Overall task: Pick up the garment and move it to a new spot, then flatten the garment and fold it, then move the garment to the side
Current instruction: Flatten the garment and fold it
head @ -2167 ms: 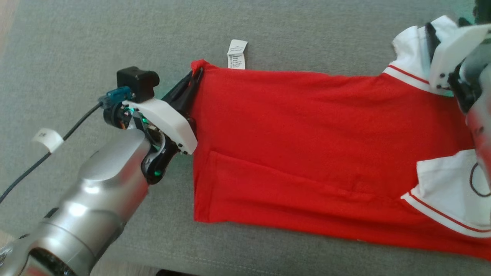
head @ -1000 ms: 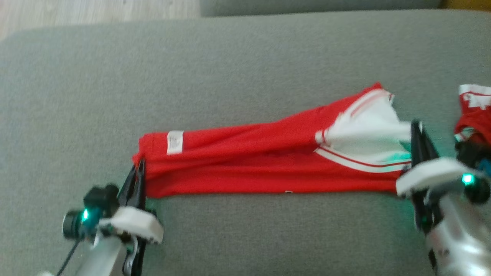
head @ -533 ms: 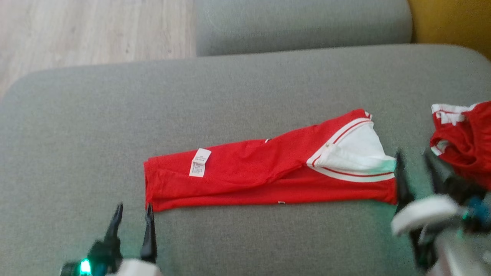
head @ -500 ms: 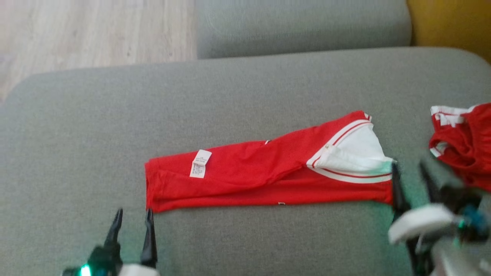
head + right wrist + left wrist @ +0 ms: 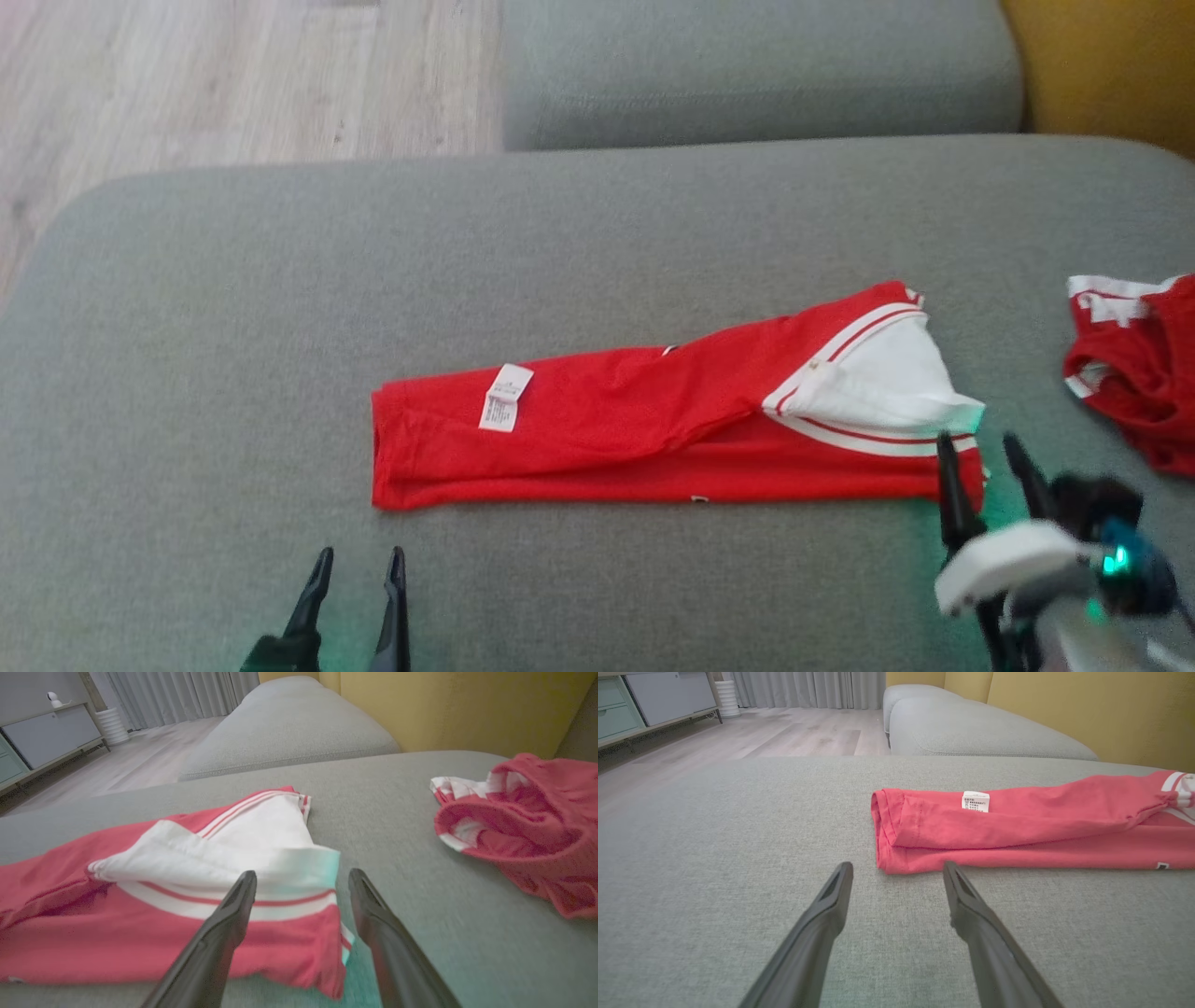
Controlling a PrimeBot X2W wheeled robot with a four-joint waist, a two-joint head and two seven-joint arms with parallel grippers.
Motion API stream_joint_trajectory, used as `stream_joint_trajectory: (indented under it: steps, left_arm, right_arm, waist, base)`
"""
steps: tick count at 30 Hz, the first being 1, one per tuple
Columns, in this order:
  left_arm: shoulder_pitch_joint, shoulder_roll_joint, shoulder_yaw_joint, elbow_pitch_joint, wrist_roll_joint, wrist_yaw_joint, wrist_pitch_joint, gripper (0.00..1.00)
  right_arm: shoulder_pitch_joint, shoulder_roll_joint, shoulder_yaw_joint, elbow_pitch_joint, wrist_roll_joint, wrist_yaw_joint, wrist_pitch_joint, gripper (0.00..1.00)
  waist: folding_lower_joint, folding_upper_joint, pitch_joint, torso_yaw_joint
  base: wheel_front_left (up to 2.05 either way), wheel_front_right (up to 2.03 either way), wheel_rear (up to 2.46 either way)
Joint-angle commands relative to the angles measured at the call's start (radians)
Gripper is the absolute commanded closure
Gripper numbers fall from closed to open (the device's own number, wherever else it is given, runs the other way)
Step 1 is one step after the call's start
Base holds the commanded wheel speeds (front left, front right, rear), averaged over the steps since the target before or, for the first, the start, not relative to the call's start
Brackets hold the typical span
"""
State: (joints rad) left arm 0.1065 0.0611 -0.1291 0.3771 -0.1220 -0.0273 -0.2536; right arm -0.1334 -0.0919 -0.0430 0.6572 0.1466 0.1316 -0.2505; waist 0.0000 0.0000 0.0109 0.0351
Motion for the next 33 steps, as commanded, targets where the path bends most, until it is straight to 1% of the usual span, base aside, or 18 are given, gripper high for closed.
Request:
stream_joint_trajectory:
  steps: [1,7,11,12,16,17,18,20,23,25,27,28,30,33]
  left_arm:
    - [-0.057,-0.005,0.024,-0.021,0.008,-0.005,-0.008,0.0]
    - [-0.104,-0.01,-0.008,0.003,0.01,-0.025,-0.008,0.0]
    - [-0.122,-0.01,-0.027,0.018,0.0,-0.025,-0.008,0.0]
    - [-0.122,-0.01,-0.027,0.018,0.0,-0.025,-0.008,0.0]
    - [-0.133,-0.011,-0.041,0.027,-0.011,-0.021,-0.008,0.0]
    - [-0.133,-0.011,-0.042,0.029,-0.013,-0.019,-0.008,0.0]
    - [-0.133,-0.011,-0.042,0.03,-0.014,-0.018,-0.008,0.0]
    - [-0.13,-0.011,-0.04,0.033,-0.017,-0.015,-0.008,0.0]
    - [-0.123,-0.011,-0.038,0.038,-0.019,-0.014,-0.008,0.0]
    - [-0.118,-0.011,-0.041,0.037,-0.021,-0.014,-0.008,0.0]
    - [-0.115,-0.011,-0.044,0.038,-0.026,-0.013,-0.008,0.0]
    - [-0.113,-0.011,-0.048,0.037,-0.028,-0.014,-0.008,0.0]
    - [-0.111,-0.011,-0.058,0.037,-0.035,-0.012,-0.008,0.0]
    - [-0.109,-0.011,-0.075,0.042,-0.041,-0.011,-0.008,0.0]
  right_arm:
    - [-0.101,-0.026,0.022,0.001,-0.012,-0.001,-0.011,0.0]
    - [-0.234,-0.044,-0.008,0.161,-0.022,-0.001,-0.005,0.0]
    - [-0.285,-0.036,-0.027,0.298,-0.031,-0.001,0.059,0.0]
    - [-0.285,-0.036,-0.027,0.298,-0.031,-0.001,0.059,0.0]
    - [-0.305,-0.013,-0.032,0.412,0.01,-0.001,0.13,0.0]
    - [-0.306,-0.009,-0.024,0.425,0.02,-0.001,0.131,0.51]
    - [-0.307,-0.008,-0.022,0.432,0.035,-0.001,0.122,1.0]
    - [-0.305,-0.02,-0.018,0.441,0.057,-0.001,0.093,1.0]
    - [-0.311,-0.07,-0.043,0.434,0.072,-0.001,0.027,1.0]
    - [-0.318,-0.109,-0.072,0.407,0.067,-0.001,0.0,1.0]
    - [-0.327,-0.13,-0.096,0.356,0.054,-0.001,-0.009,1.0]
    - [-0.329,-0.133,-0.104,0.306,0.047,-0.001,-0.01,1.0]
    - [-0.318,-0.116,-0.104,0.195,0.045,-0.001,-0.011,1.0]
    - [-0.275,-0.064,-0.041,0.046,0.069,-0.001,-0.011,1.0]
  waist:
    - [0.0,0.0,0.031,0.017]
    - [0.0,0.0,0.091,0.06]
    - [0.0,0.0,0.117,0.082]
    - [0.0,0.0,0.117,0.082]
    - [0.0,0.0,0.126,0.097]
    - [0.0,0.0,0.126,0.098]
    - [0.0,0.0,0.124,0.098]
    - [0.0,0.0,0.118,0.096]
    - [0.0,0.0,0.101,0.088]
    - [0.0,0.0,0.089,0.082]
    - [0.0,0.0,0.078,0.075]
    - [0.0,0.0,0.074,0.073]
    - [0.0,0.0,0.066,0.073]
    - [0.0,0.0,0.052,0.082]
  base:
    - [0.0,0.0,0.0]
    - [0.0,0.0,0.0]
    - [0.0,0.0,0.0]
    - [0.0,0.0,0.0]
    - [0.0,0.0,0.0]
    - [0.0,0.0,0.0]
    - [0.0,0.0,0.0]
    - [0.0,0.0,0.0]
    - [0.0,0.0,0.0]
    - [0.0,0.0,0.0]
    - [0.0,0.0,0.0]
    - [0.0,0.0,0.0]
    - [0.0,0.0,0.0]
    - [0.0,0.0,0.0]
